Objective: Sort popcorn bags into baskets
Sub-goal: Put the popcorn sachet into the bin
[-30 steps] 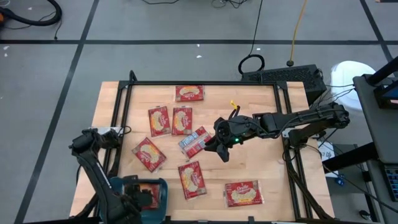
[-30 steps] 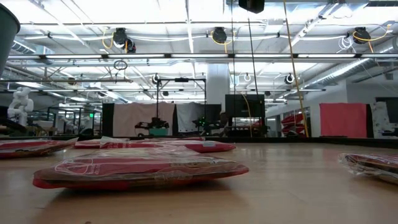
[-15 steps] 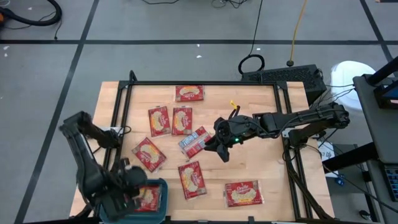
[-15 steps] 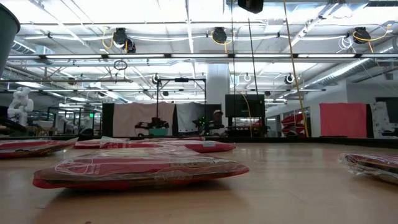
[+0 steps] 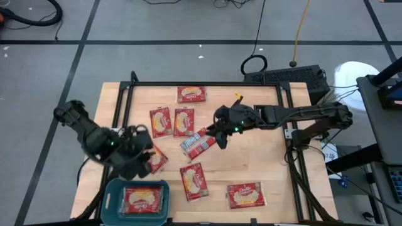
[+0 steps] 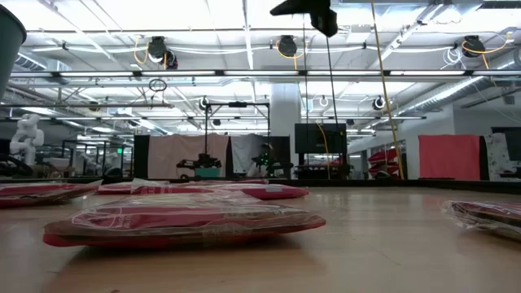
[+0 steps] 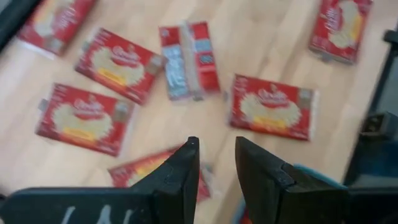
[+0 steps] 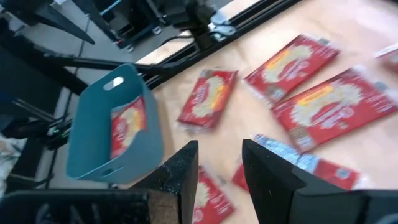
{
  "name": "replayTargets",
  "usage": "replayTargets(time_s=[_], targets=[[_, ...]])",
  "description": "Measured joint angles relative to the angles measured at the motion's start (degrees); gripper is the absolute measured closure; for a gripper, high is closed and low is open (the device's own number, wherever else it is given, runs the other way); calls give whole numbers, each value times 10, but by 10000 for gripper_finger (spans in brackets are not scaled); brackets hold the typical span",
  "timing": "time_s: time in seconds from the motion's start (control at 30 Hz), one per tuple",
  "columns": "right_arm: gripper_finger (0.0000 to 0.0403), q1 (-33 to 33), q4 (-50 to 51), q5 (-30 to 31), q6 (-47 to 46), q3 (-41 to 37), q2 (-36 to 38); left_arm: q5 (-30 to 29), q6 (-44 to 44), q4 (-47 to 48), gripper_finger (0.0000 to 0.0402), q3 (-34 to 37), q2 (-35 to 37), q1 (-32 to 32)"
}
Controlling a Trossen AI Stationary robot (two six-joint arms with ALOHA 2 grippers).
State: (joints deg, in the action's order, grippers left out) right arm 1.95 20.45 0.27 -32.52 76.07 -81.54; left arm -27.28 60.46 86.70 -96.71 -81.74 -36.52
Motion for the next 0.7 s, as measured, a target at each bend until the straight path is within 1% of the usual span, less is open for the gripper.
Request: replayTargets(time_s=[0.17,0.27,0.3,0.43,0.5,0.57,0.63,0.7], targets=[[284,-39,2,-2,49,0,0,4,-97,-3,295,0,5,89],[284,-64,2,-5,114,0,0,33,-173,-26,295,0,5,144],[284,-74,2,-14,141,0,0,48,-199,-43,295,4,5,162],[284,-129,-1,-92,229,-4,-9,93,-259,-118,295,37,8,239],[284,-156,-17,-126,259,-26,-9,124,-281,-152,295,67,13,276],[284,-182,-74,-174,280,-62,-8,170,-293,-181,295,105,19,311],[284,-201,-147,-239,288,-114,-7,209,-293,-197,295,143,21,341],[284,-214,-242,-285,296,-170,-8,226,-284,-220,295,169,22,360]])
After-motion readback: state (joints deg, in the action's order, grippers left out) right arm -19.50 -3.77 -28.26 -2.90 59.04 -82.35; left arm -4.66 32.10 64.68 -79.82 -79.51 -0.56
